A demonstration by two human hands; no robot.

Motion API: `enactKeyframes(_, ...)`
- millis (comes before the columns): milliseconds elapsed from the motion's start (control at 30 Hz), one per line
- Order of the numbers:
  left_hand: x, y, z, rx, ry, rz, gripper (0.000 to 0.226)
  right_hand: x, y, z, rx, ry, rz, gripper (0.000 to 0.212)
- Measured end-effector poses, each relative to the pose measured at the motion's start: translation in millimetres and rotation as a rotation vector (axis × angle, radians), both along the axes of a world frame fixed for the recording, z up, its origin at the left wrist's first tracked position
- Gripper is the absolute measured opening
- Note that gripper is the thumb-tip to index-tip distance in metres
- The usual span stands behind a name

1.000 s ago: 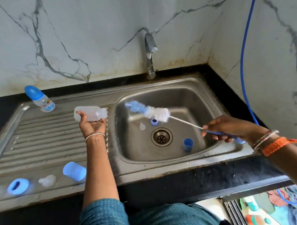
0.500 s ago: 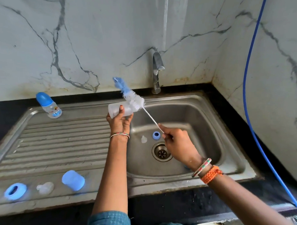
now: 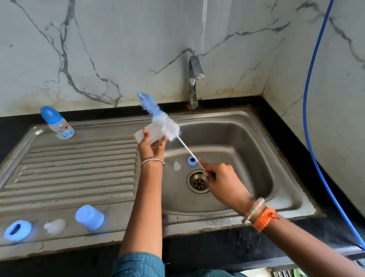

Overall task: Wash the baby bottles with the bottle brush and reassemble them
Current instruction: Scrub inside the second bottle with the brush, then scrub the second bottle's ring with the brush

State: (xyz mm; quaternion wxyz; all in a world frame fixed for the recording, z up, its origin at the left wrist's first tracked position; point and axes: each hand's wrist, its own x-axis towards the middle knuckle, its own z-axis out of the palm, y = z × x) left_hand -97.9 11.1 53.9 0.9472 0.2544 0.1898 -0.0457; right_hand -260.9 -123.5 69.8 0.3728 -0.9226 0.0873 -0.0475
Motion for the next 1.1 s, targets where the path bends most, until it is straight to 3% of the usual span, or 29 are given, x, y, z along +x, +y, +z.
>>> enactKeyframes(233, -11, -12, 6, 0.034, 0.193, -0.187, 0.021, 33, 2, -4, -0.005, 0.077, -0.073, 0.034)
enactKeyframes(367, 9, 18, 2, -0.116, 0.167, -0.027, 0.022, -4, -18, -33, -0.16, 0.211, 0.013, 0.046)
enactKeyframes(433, 17, 39, -9, -0.041, 0.194, -0.032, 0.023, -23, -30, -41, -0.123, 0.224, -0.06, 0.047)
enactKeyframes(500, 16, 46, -23, 0.128, 0.298, -0.186, 0.027, -21, -43, -41, -0.072, 0.178, -0.144, 0.045)
enactKeyframes(567, 8, 40, -32, 0.324, 0.388, -0.424, 0.033, -12, -50, -36, -0.033, 0.14, -0.175, 0.042)
enactKeyframes(667, 5, 15, -44, 0.723, 0.366, -0.711, 0.041, 6, -55, -31, -0.057, 0.126, -0.164, 0.04)
enactKeyframes(700, 8, 9, -50, 0.95, 0.308, -0.786, 0.055, 11, -57, -30, -0.068, 0.136, -0.155, 0.041)
enactKeyframes(767, 16, 1, -69, 1.641, 0.164, -0.914, 0.089, 20, -59, -29, -0.082, 0.153, -0.131, 0.041)
enactKeyframes(800, 19, -2, -77, 1.931, 0.088, -0.962, 0.095, 25, -59, -29, -0.092, 0.159, -0.124, 0.041)
enactKeyframes(933, 26, -15, -98, 2.567, -0.259, -1.294, 0.051, 41, -61, -25, -0.111, 0.154, -0.094, 0.04)
enactKeyframes(1000, 29, -16, -114, 2.757, -0.399, -1.405, 0.039, 48, -63, -24, -0.107, 0.15, -0.102, 0.039)
enactKeyframes(1100, 31, -21, -128, 2.925, -0.502, -1.51, 0.041, 53, -65, -27, -0.088, 0.153, -0.13, 0.037)
